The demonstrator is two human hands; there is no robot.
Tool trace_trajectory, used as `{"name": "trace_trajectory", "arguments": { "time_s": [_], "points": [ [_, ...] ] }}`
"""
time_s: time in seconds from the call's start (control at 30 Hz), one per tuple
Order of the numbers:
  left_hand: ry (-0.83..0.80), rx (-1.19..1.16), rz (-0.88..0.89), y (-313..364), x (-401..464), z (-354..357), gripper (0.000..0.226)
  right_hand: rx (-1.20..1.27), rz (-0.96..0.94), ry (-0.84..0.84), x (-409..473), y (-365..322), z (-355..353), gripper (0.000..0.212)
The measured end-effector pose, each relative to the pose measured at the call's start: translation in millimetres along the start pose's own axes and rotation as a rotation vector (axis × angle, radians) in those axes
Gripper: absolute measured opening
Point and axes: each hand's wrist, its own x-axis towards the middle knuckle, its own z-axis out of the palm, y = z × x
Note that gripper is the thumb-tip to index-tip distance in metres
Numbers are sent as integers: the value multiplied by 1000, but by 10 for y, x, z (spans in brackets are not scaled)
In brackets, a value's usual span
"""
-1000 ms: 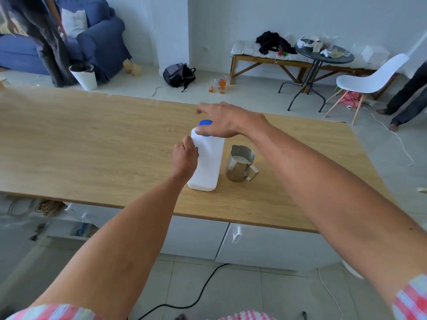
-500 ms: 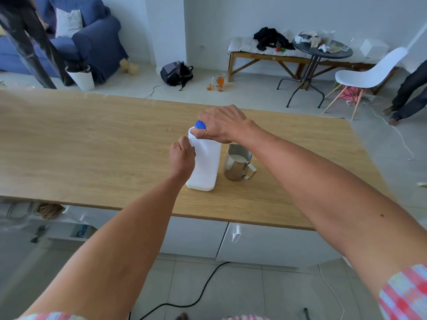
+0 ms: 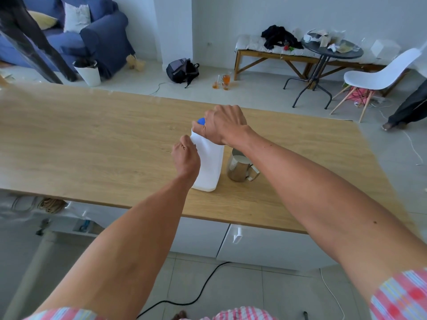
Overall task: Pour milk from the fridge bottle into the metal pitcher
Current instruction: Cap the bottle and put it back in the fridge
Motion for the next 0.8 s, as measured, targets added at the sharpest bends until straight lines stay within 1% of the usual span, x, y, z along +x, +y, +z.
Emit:
{"name": "trace_trajectory", "arguments": {
  "time_s": [0.1,0.23,0.3,0.37,0.4,0.5,0.57,0.6,0.67,0.7,0.73,0.8],
  "points": [
    [-9,20,15,-23,19,-4,41,30,41,-12,-12,-5,14,59],
    [-33,56,44,-27,10,-32,45,96,94,-59,-76,0,44,67],
    [-50,69,56,-26,5,-45,46,228,170,-45,-173,-6,103,70],
    [-81,80,58,-2,1,-70,47,446,273,65,-322,-21,227,70],
    [-93,90,55,12,3,-77,46,561,324,150,-413,-31,322,65],
    [-121,106,26,33,24,-85,43,903,463,426,-702,-114,612,39],
    [-138,102,7,46,26,-87,42,1037,554,517,-864,-210,820,26],
    [-145,95,2,51,23,-87,41,1092,619,524,-926,-273,925,24],
    [-156,84,0,71,5,-91,41,1181,774,499,-1017,-394,1112,28],
    [-159,80,1,85,-12,-94,40,1234,848,449,-1042,-444,1187,33],
    [-161,73,2,100,-24,-99,40,1302,920,367,-1052,-479,1264,36],
    [-174,59,6,129,-43,-109,39,1479,1056,82,-1044,-541,1323,46]
  ]
}}
